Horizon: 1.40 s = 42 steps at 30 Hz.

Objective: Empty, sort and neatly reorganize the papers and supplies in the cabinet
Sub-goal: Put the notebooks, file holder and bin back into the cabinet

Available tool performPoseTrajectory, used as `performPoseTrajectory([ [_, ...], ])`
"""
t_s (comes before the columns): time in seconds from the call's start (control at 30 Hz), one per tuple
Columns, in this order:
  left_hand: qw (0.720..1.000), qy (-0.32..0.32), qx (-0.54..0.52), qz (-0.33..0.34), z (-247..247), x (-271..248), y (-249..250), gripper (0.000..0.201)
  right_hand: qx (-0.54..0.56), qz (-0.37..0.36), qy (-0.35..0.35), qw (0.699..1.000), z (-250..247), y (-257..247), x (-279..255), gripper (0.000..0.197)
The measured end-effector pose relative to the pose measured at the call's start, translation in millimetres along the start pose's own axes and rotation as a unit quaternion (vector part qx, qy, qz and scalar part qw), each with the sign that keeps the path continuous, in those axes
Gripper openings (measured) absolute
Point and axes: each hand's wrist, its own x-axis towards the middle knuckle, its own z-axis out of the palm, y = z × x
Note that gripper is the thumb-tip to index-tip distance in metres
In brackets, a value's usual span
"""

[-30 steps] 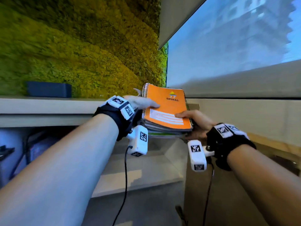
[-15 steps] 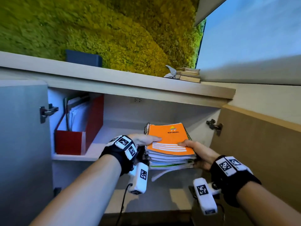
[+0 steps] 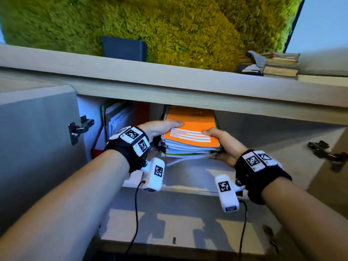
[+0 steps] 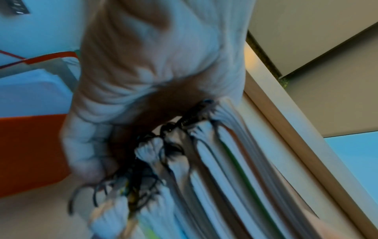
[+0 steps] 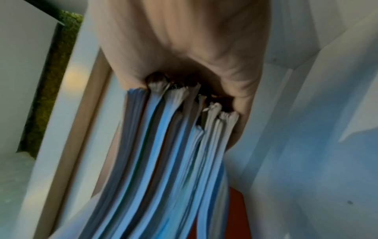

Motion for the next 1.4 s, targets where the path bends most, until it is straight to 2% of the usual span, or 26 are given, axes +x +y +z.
performPoseTrajectory([
  [0.03, 1.0, 0.006, -0.01, 0.007, -6.5, 10.5, 1.5, 0.04, 0.016, -0.003, -0.003, 1.0, 4.7, 2.2, 11.4, 0.029],
  [0.13, 0.998, 0.041, -0.049, -0.021, -12.5, 44.4, -12.4, 0.103, 0.048, 0.016, -0.002, 0.999, 16.9, 21.9, 39.6, 0.028],
  [0.17, 0.997, 0.05, -0.051, -0.033, -10.6, 53.3, -20.7, 0.105, 0.055, 0.024, -0.003, 0.998, 20.0, 32.6, 47.3, 0.027],
  [0.27, 0.997, 0.044, -0.023, -0.065, -0.7, 65.4, -49.8, 0.075, 0.067, 0.083, 0.009, 0.994, 28.9, 76.6, 68.3, 0.029],
  [0.33, 0.996, 0.012, 0.026, -0.081, 9.8, 76.0, -74.0, 0.053, 0.069, 0.137, 0.019, 0.988, 31.2, 102.8, 74.8, 0.023],
  [0.4, 0.993, -0.001, 0.074, -0.091, 16.7, 86.6, -87.0, 0.034, 0.034, 0.183, 0.026, 0.982, 29.9, 119.5, 81.7, 0.03],
  [0.47, 0.989, -0.001, 0.114, -0.096, 18.6, 97.3, -92.5, 0.045, -0.005, 0.199, 0.027, 0.98, 26.3, 127.6, 90.3, 0.043],
  [0.63, 0.979, -0.032, 0.185, -0.085, 20.5, 108.6, -91.4, 0.058, -0.013, 0.224, 0.001, 0.974, 26.4, 124.4, 106.2, 0.04],
  [0.77, 0.967, -0.02, 0.244, -0.065, 20.4, 111.7, -93.2, 0.063, -0.052, 0.219, -0.003, 0.974, 39.0, 129.0, 124.5, 0.066],
  [0.8, 0.961, -0.012, 0.273, -0.053, 18.4, 110.6, -92.1, 0.061, -0.067, 0.217, -0.005, 0.974, 45.8, 129.5, 129.1, 0.068],
  [0.9, 0.931, 0.004, 0.364, -0.031, 11.8, 111.0, -87.8, 0.057, -0.074, 0.193, 0.014, 0.978, 69.7, 128.5, 140.9, 0.05],
  [0.97, 0.904, -0.013, 0.424, -0.051, 9.0, 111.9, -88.1, 0.067, -0.101, 0.172, 0.035, 0.979, 84.2, 125.6, 149.3, 0.04],
  [1.07, 0.873, -0.017, 0.485, -0.052, 6.8, 114.3, -95.2, 0.072, -0.207, 0.124, 0.048, 0.969, 100.1, 119.2, 157.6, 0.047],
  [1.23, 0.845, 0.065, 0.53, -0.014, -0.5, 116.8, -97.5, 0.045, -0.238, 0.106, 0.01, 0.965, 110.2, 115.4, 163.1, 0.035],
  [1.33, 0.829, 0.075, 0.555, 0.007, -4.8, 118.7, -94.1, 0.044, -0.238, 0.116, 0.019, 0.964, 105.6, 112.4, 159.8, 0.028],
  [1.4, 0.831, 0.062, 0.553, 0.007, -8.7, 120.4, -93.0, 0.048, -0.238, 0.119, 0.022, 0.964, 103.0, 110.3, 156.4, 0.025],
])
